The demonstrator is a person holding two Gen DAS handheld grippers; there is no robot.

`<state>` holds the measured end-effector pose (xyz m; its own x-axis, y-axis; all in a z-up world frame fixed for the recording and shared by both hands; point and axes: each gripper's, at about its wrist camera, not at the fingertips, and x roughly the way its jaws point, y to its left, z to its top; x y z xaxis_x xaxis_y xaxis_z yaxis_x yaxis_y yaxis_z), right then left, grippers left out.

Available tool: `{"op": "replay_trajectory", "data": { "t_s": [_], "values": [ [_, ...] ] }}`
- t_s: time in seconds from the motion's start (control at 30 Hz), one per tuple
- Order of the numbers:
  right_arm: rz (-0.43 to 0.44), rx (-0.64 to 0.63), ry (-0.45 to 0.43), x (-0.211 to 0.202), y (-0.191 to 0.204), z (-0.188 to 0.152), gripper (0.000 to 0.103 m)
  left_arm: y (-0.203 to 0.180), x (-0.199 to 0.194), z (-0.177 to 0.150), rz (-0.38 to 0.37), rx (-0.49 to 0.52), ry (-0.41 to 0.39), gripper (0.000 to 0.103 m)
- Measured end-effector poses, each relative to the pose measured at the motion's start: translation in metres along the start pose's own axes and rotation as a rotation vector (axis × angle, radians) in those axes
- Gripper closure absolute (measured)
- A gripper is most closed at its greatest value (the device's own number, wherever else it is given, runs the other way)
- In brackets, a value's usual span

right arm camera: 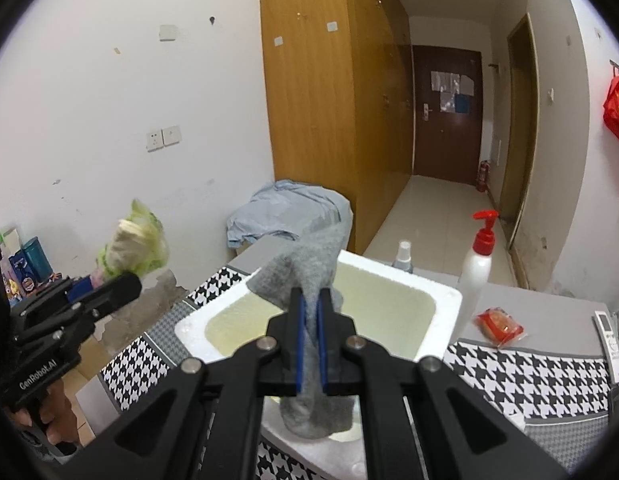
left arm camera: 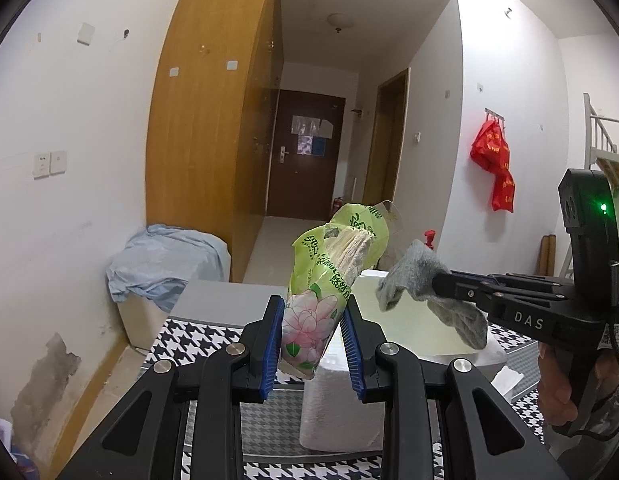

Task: Organize soft objects
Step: 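Lower the sock into the box and open the right gripper, then lower the snack bag into the box and open the left gripper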

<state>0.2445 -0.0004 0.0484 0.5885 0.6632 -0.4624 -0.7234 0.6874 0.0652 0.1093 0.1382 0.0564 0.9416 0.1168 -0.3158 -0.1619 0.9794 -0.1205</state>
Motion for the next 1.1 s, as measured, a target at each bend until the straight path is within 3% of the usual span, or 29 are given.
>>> {"op": "replay_trajectory", "data": {
  "t_s": [0.03, 0.07, 0.1, 0.17, 0.2, 0.63, 0.73, 1.1],
  "values": [
    [0.004, -0.001, 0.003, 0.001, 0.000, 0.000, 0.089, -0.001, 0.000, 0.000, 0.004, -0.001, 0.001, 0.073],
    [0.003, -0.002, 0.007, 0.001, 0.000, -0.001, 0.075, -0.001, 0.001, 0.000, 0.007, -0.003, 0.002, 0.073],
    [0.001, -0.003, 0.008, 0.001, 0.001, -0.002, 0.052, -0.001, 0.001, 0.000, 0.009, -0.005, 0.003, 0.073],
    [0.007, 0.012, -0.020, -0.004, 0.000, -0.004, 0.024, -0.003, 0.002, 0.000, 0.011, -0.004, 0.005, 0.073],
    [0.017, 0.025, -0.037, -0.007, -0.002, -0.004, 0.017, -0.002, 0.002, 0.000, 0.013, -0.002, 0.005, 0.073],
    [0.004, 0.025, -0.072, -0.030, -0.010, -0.015, 0.011, -0.009, 0.012, 0.002, -0.002, 0.019, 0.009, 0.073],
    [-0.018, 0.011, -0.082, -0.035, -0.011, -0.016, 0.003, -0.008, 0.013, 0.002, -0.002, 0.023, 0.006, 0.073],
    [-0.025, 0.063, -0.088, -0.055, -0.033, -0.025, 0.002, -0.030, 0.030, 0.008, -0.061, 0.050, 0.036, 0.073]
  ]
}}
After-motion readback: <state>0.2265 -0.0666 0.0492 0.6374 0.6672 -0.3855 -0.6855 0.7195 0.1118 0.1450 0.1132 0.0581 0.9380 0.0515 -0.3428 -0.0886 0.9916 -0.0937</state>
